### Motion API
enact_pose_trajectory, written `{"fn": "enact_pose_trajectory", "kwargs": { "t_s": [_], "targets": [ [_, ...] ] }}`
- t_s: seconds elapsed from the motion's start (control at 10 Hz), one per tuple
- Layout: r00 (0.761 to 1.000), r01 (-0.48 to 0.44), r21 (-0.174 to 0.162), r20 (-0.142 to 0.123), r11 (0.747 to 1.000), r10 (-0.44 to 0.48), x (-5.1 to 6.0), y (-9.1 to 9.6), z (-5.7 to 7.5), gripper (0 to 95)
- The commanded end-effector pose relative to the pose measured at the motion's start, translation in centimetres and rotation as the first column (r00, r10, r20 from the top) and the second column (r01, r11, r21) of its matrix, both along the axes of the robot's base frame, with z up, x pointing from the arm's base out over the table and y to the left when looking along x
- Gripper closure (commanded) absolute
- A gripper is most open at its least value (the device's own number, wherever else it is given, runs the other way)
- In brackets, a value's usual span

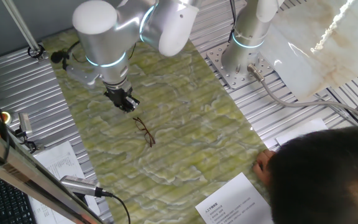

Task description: Unfold the leg of the glasses (with one hand)

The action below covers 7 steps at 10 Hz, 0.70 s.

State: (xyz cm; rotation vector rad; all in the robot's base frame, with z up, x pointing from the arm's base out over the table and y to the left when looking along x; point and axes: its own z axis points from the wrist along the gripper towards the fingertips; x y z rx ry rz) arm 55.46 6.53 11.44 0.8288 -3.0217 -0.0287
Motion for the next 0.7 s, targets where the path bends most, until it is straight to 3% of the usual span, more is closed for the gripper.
{"fn": "enact_pose_trajectory", "kwargs": {
  "t_s": [0.1,0.2,0.3,0.5,0.7],
  "targets": [
    [1.000,-0.030,-0.002,-0.009,1.000,0.030,0.46,1.17,0.09,95.0],
    [0.999,-0.037,-0.001,-0.010,0.999,0.037,0.60,1.34,0.01,95.0],
    [0.998,-0.062,-0.012,-0.032,0.998,0.062,0.67,1.38,-0.02,95.0],
    [0.987,-0.158,-0.066,-0.042,0.985,0.155,0.67,1.38,-0.02,95.0],
    [0.953,-0.297,-0.041,-0.074,0.954,0.293,0.67,1.38,-0.02,95.0]
  ]
}}
